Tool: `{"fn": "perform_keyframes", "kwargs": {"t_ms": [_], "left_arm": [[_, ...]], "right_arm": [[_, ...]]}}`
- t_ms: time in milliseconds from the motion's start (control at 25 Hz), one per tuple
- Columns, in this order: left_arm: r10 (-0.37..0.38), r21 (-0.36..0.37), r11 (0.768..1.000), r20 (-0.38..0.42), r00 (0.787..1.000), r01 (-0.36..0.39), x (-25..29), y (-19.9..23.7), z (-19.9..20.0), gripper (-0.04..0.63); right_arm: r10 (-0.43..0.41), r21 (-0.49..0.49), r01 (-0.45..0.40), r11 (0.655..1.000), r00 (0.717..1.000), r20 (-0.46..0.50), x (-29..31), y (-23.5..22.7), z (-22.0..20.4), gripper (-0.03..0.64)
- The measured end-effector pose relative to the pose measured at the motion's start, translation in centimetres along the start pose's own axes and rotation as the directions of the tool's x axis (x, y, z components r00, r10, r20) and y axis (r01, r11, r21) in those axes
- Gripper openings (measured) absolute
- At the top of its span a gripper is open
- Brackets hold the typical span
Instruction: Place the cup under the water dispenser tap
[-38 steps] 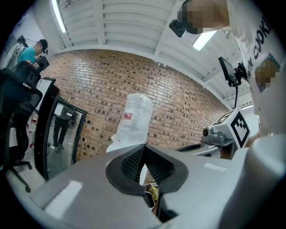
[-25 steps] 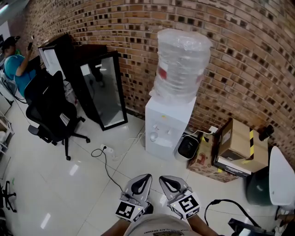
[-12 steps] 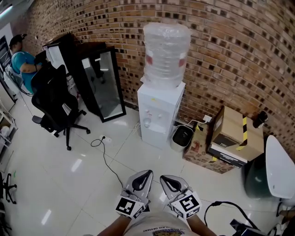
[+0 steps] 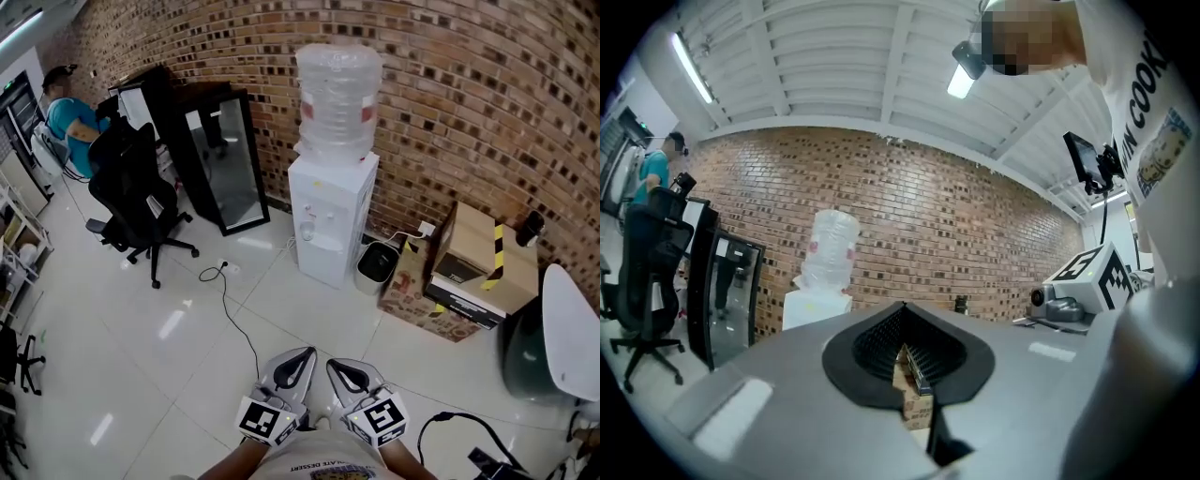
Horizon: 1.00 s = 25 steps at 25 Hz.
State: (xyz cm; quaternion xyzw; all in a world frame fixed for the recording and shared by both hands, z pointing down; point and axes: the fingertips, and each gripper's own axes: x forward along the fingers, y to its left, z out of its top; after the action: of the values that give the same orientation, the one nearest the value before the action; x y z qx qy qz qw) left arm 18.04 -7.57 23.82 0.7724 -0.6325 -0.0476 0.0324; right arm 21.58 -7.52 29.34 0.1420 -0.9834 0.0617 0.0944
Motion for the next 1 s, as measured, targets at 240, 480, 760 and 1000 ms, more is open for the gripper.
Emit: {"fn": "perform_keyframes", "kwargs": {"t_ms": [240, 480, 760, 1000], "left_arm": [[0.022, 0.008, 1.0, -0.014, 1.0, -0.022, -2.3, -0.9, 0.1, -0.009], [0.02, 0.015, 1.0, -0.021, 1.0, -0.019, -3.8, -0.5, 0.3, -0.009], [-0.005, 0.0, 1.0, -0.031, 1.0, 0.005, -4.6, 0.6, 0.1, -0.009], [-0.023, -0.011, 1.0, -0.031, 0.999, 0.022, -4.9, 0.9, -0.1, -0.009]], "right_arm": [[0.019, -0.01, -0.019, 1.0, 0.999, 0.027, -1.3, 2.1, 0.6, 0.006], [0.023, -0.013, -0.023, 1.0, 1.0, 0.02, -0.7, 3.3, 0.6, 0.005], [0.001, -0.025, 0.0, 1.0, 1.0, 0.02, 0.3, 4.3, 1.2, 0.006], [-0.01, -0.003, 0.01, 1.0, 1.0, 0.013, 0.8, 4.8, 0.9, 0.005]]}}
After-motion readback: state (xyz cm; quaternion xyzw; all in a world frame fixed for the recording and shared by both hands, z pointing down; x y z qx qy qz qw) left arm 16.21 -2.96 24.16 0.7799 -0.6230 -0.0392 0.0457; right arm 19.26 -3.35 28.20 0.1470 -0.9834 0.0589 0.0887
